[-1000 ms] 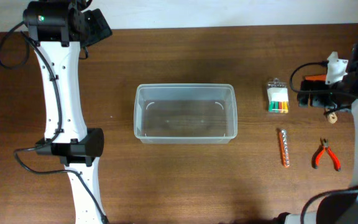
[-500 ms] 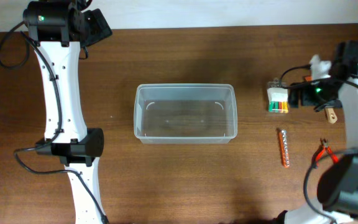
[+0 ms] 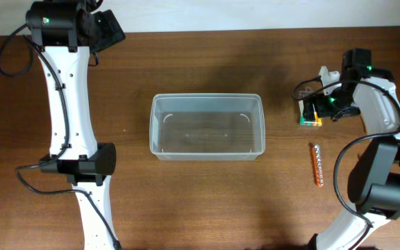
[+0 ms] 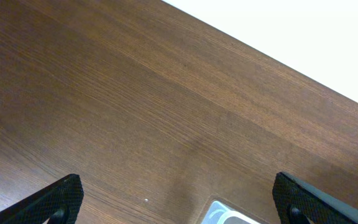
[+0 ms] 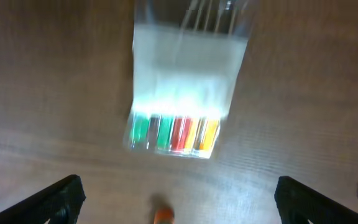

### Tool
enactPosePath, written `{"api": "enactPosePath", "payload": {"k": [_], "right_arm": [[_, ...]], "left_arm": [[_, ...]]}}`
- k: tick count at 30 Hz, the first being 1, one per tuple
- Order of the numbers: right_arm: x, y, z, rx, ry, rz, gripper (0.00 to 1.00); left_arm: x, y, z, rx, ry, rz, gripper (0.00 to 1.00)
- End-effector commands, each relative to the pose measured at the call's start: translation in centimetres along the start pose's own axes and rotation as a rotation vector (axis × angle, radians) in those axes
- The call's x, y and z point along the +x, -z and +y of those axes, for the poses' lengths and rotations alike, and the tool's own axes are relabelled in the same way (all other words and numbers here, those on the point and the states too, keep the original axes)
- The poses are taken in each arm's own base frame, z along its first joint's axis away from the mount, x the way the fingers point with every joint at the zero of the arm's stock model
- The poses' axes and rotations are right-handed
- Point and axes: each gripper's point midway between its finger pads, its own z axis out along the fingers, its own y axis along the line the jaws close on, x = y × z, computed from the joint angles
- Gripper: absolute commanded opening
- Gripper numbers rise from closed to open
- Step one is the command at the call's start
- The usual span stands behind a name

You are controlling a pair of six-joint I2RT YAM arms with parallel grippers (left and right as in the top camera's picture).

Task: Pack container
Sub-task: 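Move the right gripper over the marker blister pack, then lower the right gripper and grasp the marker blister pack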

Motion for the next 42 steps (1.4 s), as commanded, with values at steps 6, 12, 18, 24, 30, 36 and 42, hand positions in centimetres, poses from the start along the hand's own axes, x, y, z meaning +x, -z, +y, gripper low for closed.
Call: {"api": "enactPosePath", "payload": {"k": [6, 12, 18, 24, 30, 36, 42], "right_arm": [[-1.9, -1.9, 1.6, -0.056, 0.01, -0.033, 0.99], [-3.7, -2.8, 1.3, -0.057, 0.019, -0.035, 0.99], [-5.4, -3.2, 0.6, -0.04, 0.04, -0.031, 0.99], [-4.9, -4.2, 0.6, -0.052, 0.035, 0.011, 0.99], [-3.7, -4.6, 0.2, -0.027, 0.032, 0.067, 0.99], [-3.1, -4.8, 0.0, -0.027, 0.026, 0.092, 0.98], [-2.5, -6.0, -0.2, -0.036, 0.017, 0.12, 0.99]], "left_arm": [[-0.6, 1.4, 0.3, 0.008, 0.001, -0.033, 0.99], [-0.6, 1.4, 0.3, 0.008, 0.001, -0.034, 0.99], [-0.6, 1.4, 0.3, 0.008, 0.0, -0.033, 0.99], [-0.6, 1.4, 0.3, 0.008, 0.001, -0.034, 0.99], [-0.6, 1.4, 0.3, 0.008, 0.0, -0.034, 0.99], [-0.6, 1.4, 0.3, 0.008, 0.0, -0.034, 0.99], [-0.6, 1.4, 0.3, 0.008, 0.0, -0.034, 0.99]]}}
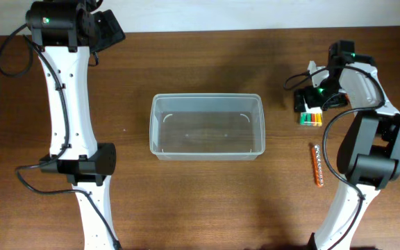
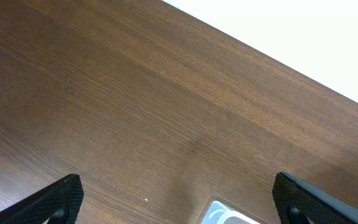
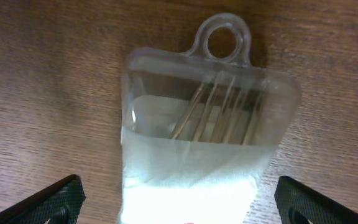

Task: Pack container
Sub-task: 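Lower the right gripper and grasp the marker blister pack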

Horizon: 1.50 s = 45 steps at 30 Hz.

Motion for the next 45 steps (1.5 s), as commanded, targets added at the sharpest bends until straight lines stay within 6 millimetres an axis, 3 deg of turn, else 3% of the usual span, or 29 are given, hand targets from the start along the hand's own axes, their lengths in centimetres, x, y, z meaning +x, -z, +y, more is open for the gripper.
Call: {"api": "enactPosePath", "payload": {"k": [1, 26, 45], "right_arm": [[0.1, -1.1, -0.5, 0.006, 0.004, 0.021, 0.99], [-1.5, -1.7, -1.2, 0.028, 0.007, -0.038, 0.99], [-1.2, -2.8, -1.2, 0.021, 0.009, -0.017, 0.99]], "left_arm": [[-0.6, 1.4, 0.3, 0.008, 0.0, -0.033, 0.99], [-0.6, 1.4, 0.3, 0.008, 0.0, -0.033, 0.99], [-0.6, 1.4, 0.3, 0.008, 0.0, -0.033, 0.99]]}}
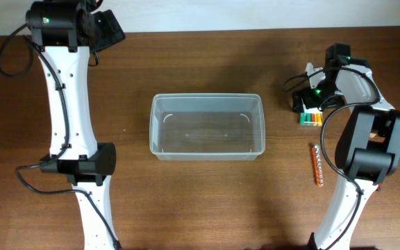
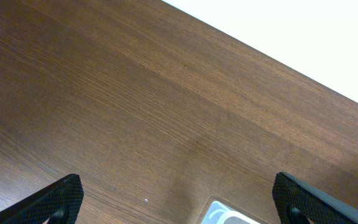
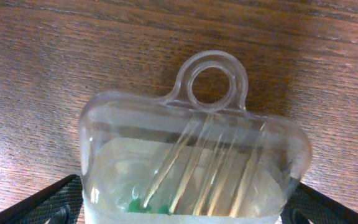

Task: Pack container
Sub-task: 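Lower the right gripper and grasp the marker blister pack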

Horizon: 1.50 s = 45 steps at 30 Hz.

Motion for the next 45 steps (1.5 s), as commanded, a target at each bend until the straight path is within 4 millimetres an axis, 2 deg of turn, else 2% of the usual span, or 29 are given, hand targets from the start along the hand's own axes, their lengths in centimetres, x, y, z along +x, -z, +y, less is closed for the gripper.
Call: {"api": "enactPosePath", "payload": {"k": [1, 11, 17, 25, 45], "right_arm": [[-0.2, -0.4, -0.5, 0.006, -0.01, 0.0, 0.99], [0.0, -0.4, -0.5, 0.01, -0.047, 0.009, 0.99], [0.6, -0.4, -1.6, 0.078, -0.042, 0.042, 0.99], [0.7, -0.4, -1.6, 0.077, -0.043, 0.046, 0.99], [-0.8, -0.4, -0.8, 0.024, -0.039, -0.022, 1.0]], "left_arm": [[-0.6, 1.4, 0.3, 0.008, 0.0, -0.034, 0.99], [-0.6, 1.4, 0.3, 0.008, 0.0, -0.033, 0.99], [-0.6, 1.4, 0.3, 0.008, 0.0, -0.033, 0.99], [-0.6, 1.4, 0.3, 0.009, 0.0, -0.033, 0.99], [-0.6, 1.4, 0.3, 0.008, 0.0, -0.034, 0.99]]}}
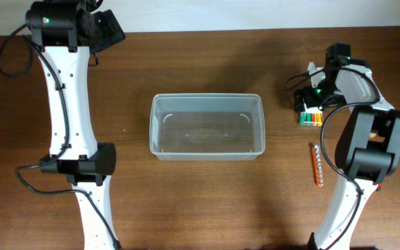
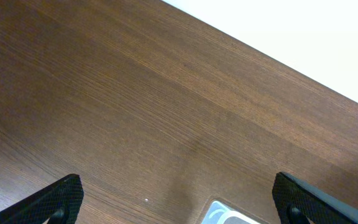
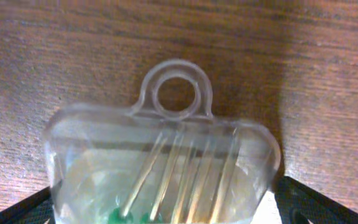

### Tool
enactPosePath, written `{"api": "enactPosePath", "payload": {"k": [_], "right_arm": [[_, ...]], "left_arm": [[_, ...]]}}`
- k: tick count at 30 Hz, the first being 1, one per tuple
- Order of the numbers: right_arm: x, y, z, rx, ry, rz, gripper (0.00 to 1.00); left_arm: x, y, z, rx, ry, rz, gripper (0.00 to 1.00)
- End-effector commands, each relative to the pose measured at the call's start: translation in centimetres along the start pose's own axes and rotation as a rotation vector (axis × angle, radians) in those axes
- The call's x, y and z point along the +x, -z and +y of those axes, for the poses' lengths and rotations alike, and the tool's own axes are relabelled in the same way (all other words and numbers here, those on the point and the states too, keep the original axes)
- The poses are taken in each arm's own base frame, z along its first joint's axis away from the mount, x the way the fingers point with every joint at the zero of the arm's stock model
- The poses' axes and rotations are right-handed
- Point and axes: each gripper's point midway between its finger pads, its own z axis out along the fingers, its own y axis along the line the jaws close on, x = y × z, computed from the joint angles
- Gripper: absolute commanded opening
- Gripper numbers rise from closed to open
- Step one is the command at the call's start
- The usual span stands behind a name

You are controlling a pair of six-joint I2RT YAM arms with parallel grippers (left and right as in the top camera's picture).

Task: Pack container
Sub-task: 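Lower the right gripper and grasp the marker blister pack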

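A clear plastic container [image 1: 207,126] stands empty at the table's middle. To its right lies a clear pack of sticks with coloured ends [image 1: 312,119]. My right gripper [image 1: 310,101] hangs low over the pack's far end. In the right wrist view the pack [image 3: 166,168], with its ring hanger [image 3: 176,96], fills the space between my right gripper's [image 3: 166,208] open fingers [image 3: 300,202], which stand at its two sides. My left gripper [image 2: 176,205] is open over bare wood at the back left, holding nothing. A corner of the container [image 2: 225,214] shows just ahead of it.
An orange stick-shaped item [image 1: 317,165] lies on the table in front of the pack, to the container's right. The left arm's white links [image 1: 68,104] run along the container's left side. The table's back edge meets a white wall [image 2: 291,37].
In the right wrist view the pack has shifted left and sits a little closer between the fingers. The overhead view shows almost no change. The left arm has not moved.
My right gripper first hovered above the pack, its coloured ends in view. It then stood over the pack's ring-hanger end, and later lower and closer. Now its open fingers flank the pack. The container, the orange item and the left arm stayed put.
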Motion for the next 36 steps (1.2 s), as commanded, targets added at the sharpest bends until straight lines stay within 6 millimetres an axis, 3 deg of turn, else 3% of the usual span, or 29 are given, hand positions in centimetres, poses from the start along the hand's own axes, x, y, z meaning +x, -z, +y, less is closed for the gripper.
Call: {"api": "enactPosePath", "payload": {"k": [1, 7, 11, 19, 22, 32, 36], "right_arm": [[-0.6, -0.4, 0.1, -0.021, -0.011, -0.015, 1.0], [-0.8, -0.4, 0.0, -0.018, -0.01, -0.025, 0.92], [-0.8, -0.4, 0.0, -0.018, -0.011, -0.025, 0.81], [-0.7, -0.3, 0.1, -0.02, -0.011, -0.02, 0.8], [-0.7, -0.2, 0.1, -0.019, -0.012, -0.021, 0.74], [-2.2, 1.9, -0.4, -0.009, -0.014, -0.052, 0.6], [-2.8, 2.9, -0.5, -0.007, -0.013, -0.062, 0.6]], "left_arm": [[-0.6, 1.4, 0.3, 0.008, 0.0, -0.034, 0.99], [-0.6, 1.4, 0.3, 0.008, 0.0, -0.033, 0.99], [-0.6, 1.4, 0.3, 0.008, 0.0, -0.034, 0.99], [-0.6, 1.4, 0.3, 0.008, 0.0, -0.033, 0.99], [-0.6, 1.4, 0.3, 0.008, 0.0, -0.034, 0.99], [-0.6, 1.4, 0.3, 0.008, 0.0, -0.033, 0.99], [-0.6, 1.4, 0.3, 0.008, 0.0, -0.033, 0.99]]}}
